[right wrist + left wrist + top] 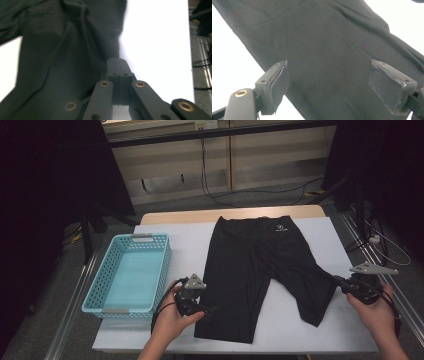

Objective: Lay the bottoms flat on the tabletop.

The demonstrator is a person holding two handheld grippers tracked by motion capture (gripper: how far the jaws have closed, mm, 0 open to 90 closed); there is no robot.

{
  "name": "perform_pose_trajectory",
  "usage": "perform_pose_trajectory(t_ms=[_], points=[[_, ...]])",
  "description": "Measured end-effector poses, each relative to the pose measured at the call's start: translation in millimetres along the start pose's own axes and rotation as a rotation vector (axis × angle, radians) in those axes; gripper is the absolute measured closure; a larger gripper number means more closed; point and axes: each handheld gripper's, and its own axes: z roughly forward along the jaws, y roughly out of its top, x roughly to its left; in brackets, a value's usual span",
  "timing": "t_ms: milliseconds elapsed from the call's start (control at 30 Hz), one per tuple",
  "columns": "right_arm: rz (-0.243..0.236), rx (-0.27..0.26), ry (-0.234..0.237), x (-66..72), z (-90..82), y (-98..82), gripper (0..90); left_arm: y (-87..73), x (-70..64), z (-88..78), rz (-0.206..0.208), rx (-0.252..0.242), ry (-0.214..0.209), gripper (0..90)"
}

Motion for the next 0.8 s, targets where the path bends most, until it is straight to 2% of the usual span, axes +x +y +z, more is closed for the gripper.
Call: perform_pose_trajectory(t_ms=[67,133,200,233,300,400,467,500,533,600,633,733,800], points=[[-0.012,0.014,0.001,2.3,3.0,-1.0,88.2,0.4,0.0,0.2,0.001,-0.001,0.002,17.9],[-0.033,0.004,0.000,10.0,3.6,1.7,78.2,0.4,-0.5,0.4,0.001,0.002,0.003,17.9],[-0.043,-0.008,0.007,14.8,3.1,3.8,76.6,0.3,-0.6,0.4,0.003,0.003,0.003,17.9],[-0.066,-0.020,0.045,26.3,2.2,7.9,71.6,0.3,-0.7,0.3,0.003,0.002,0.003,17.9],[-0.101,-0.022,0.077,39.9,2.7,11.1,69.0,0.2,-0.3,0.1,0.000,-0.001,0.002,17.9],[-0.137,-0.023,0.142,59.9,4.2,14.9,68.8,-0.2,0.0,-1.1,0.002,0.001,0.003,17.9],[-0.145,-0.022,0.157,64.4,4.9,15.6,68.9,-0.3,0.1,-1.5,0.004,0.000,0.007,17.9],[-0.168,-0.011,0.209,77.4,7.9,16.1,70.6,-0.7,0.3,-2.2,0.001,-0.004,0.005,17.9],[-0.182,-0.002,0.224,82.6,10.0,15.6,70.6,-0.7,0.3,-2.2,0.001,-0.004,0.005,17.9],[-0.197,0.011,0.232,87.2,12.6,14.6,70.7,-1.2,0.5,-2.9,0.001,-0.004,0.008,17.9],[-0.223,0.044,0.238,93.2,18.7,11.5,70.6,-1.6,0.4,-3.2,0.001,-0.006,0.009,17.9],[-0.254,0.088,0.221,96.1,26.2,6.3,70.6,-2.3,-0.3,-3.3,-0.006,-0.009,0.009,17.9],[-0.261,0.099,0.213,95.9,28.0,5.2,70.7,-2.3,-0.1,-3.3,-0.001,-0.005,0.009,17.9]])
